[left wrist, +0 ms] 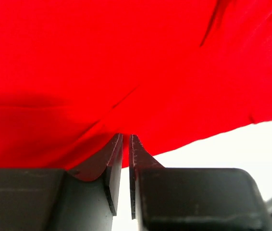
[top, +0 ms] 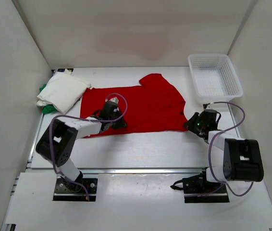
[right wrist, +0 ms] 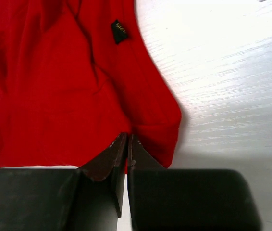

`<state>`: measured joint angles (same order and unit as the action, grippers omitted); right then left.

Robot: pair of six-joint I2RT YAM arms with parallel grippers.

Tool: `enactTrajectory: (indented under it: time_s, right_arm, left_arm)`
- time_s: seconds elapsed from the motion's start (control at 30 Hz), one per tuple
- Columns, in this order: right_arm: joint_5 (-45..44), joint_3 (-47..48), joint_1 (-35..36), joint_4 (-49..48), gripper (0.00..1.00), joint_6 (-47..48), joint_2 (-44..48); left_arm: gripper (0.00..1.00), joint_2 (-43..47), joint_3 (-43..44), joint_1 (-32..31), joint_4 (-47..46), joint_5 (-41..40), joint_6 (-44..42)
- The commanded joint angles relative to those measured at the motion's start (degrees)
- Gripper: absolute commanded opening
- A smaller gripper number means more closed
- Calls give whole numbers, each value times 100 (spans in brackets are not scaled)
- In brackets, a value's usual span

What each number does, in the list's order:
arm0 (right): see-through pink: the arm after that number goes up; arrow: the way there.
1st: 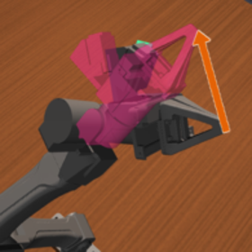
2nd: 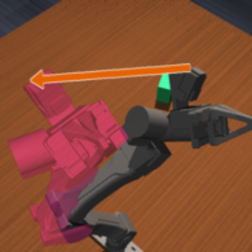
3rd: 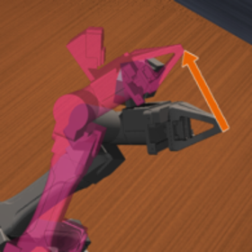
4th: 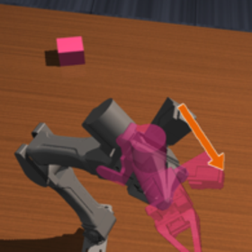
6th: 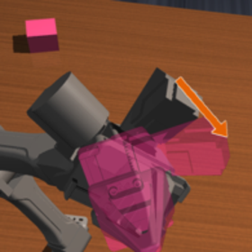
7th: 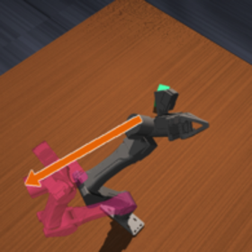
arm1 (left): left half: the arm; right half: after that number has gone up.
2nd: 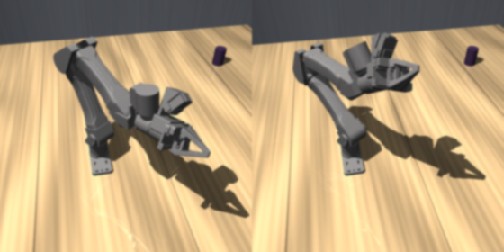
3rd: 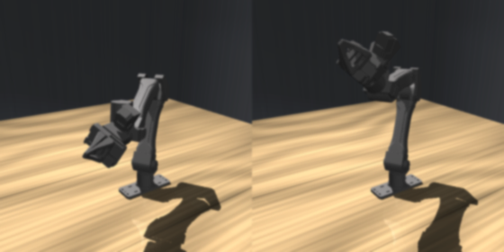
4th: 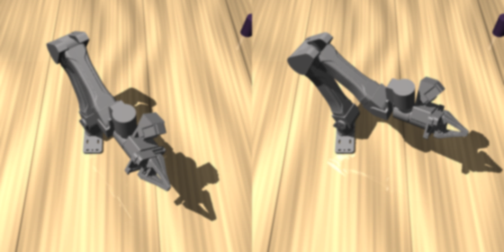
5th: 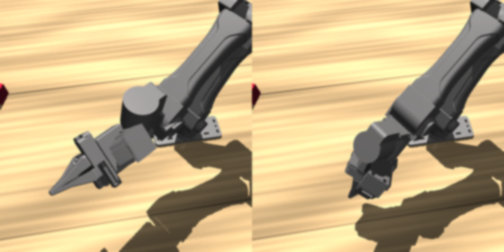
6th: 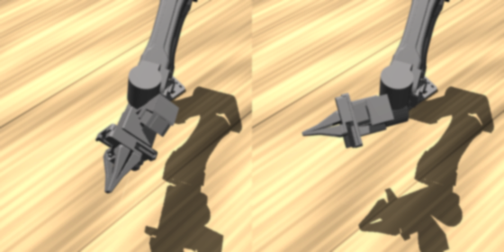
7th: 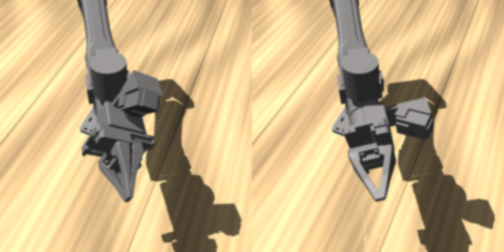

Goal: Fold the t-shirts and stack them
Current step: Fold the flattened tshirt in 1/3 of the way

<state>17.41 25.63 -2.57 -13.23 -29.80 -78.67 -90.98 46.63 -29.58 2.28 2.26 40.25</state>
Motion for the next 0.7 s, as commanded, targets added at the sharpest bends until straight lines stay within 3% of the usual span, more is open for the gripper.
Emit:
enactTrajectory:
  time_s: [0.0,0.3,0.43,0.5,0.57,0.67]
  right_arm:
    - [-27,144,-121,-110,0,36,-34]
    - [-71,478,-306,-91,0,281,-262]
    - [94,558,-533,-189,0,282,-526]
    - [140,453,-543,-223,4,212,-483]
    - [-228,390,-333,-102,21,307,-254]
    - [-502,469,-166,321,32,308,263]
  left_arm:
    - [21,-367,-233,136,-588,713,501]
    - [20,-183,-1130,910,-967,1048,440]
    - [20,-43,-1200,875,-897,943,343]
    - [21,62,-1192,753,-931,1021,378]
    - [21,185,-1139,656,-905,987,378]
    - [22,326,-1104,498,-923,1153,466]
